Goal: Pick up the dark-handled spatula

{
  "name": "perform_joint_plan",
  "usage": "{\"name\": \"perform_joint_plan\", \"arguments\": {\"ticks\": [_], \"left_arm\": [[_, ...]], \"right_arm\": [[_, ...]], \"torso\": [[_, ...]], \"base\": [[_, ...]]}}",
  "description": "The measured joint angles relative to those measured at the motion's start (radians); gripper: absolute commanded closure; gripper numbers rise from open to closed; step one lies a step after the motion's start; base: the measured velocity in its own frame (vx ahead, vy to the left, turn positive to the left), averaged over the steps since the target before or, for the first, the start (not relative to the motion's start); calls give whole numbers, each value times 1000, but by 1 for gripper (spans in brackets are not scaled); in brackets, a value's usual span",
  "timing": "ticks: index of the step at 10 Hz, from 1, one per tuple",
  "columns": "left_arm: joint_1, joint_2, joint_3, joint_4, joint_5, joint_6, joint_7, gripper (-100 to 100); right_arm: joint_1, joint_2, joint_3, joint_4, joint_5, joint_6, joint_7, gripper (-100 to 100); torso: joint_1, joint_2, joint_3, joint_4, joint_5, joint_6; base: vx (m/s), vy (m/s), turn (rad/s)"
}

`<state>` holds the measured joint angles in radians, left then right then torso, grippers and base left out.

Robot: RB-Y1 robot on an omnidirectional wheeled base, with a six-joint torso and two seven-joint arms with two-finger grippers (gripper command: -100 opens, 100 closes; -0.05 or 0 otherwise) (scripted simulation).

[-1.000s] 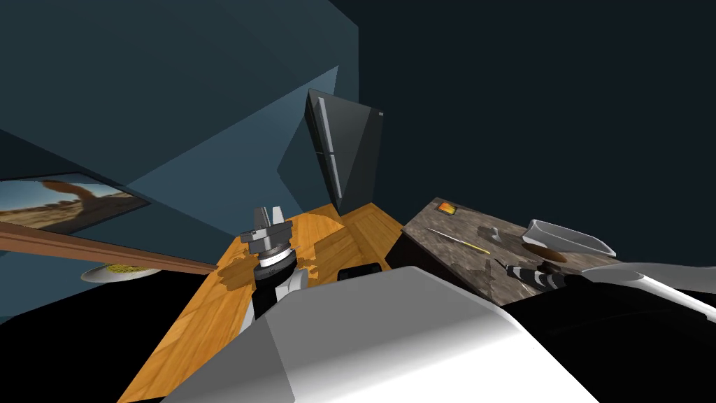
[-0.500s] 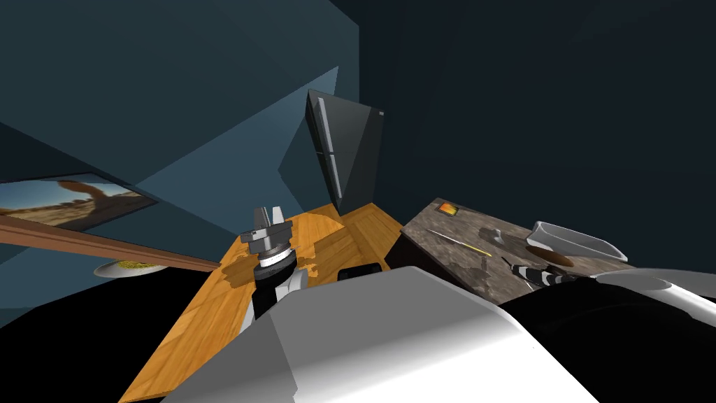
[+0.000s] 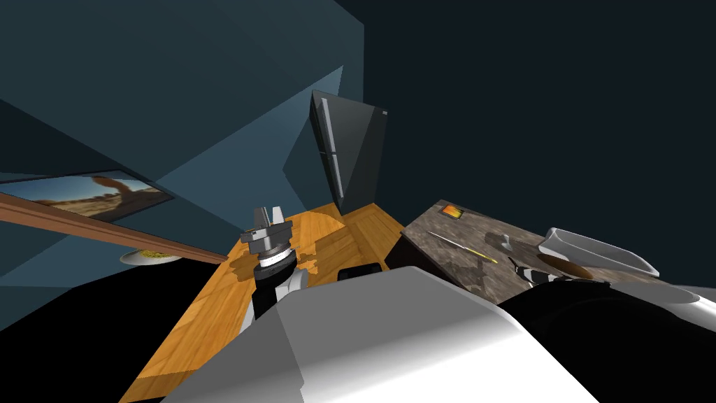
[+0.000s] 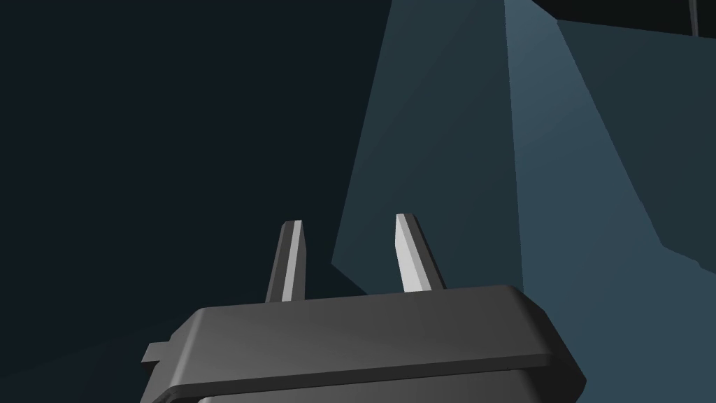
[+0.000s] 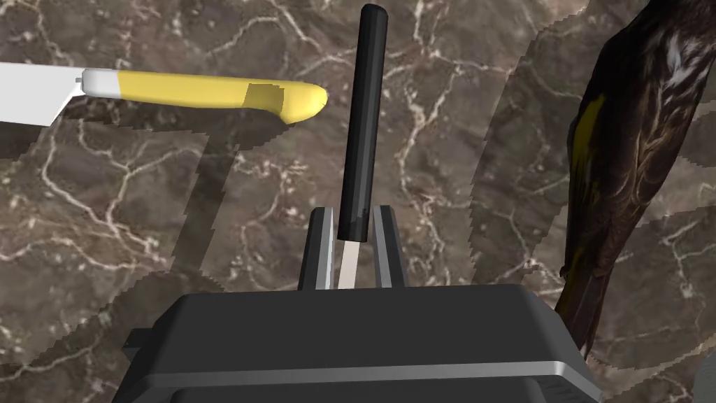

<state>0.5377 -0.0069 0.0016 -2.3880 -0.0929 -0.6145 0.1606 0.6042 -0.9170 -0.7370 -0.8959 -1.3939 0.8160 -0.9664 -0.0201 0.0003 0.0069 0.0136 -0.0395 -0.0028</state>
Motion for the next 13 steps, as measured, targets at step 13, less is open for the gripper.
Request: {"name": "perform_joint_plan", "arguments": {"ticks": [13], "left_arm": [[0, 0, 0, 0, 0, 0, 0, 0]], "right_arm": [[244, 15, 158, -224, -378, -214, 152, 100]], "torso": [[-3, 0, 0, 0, -1, -1]], "base": [[-4, -33, 60]]}}
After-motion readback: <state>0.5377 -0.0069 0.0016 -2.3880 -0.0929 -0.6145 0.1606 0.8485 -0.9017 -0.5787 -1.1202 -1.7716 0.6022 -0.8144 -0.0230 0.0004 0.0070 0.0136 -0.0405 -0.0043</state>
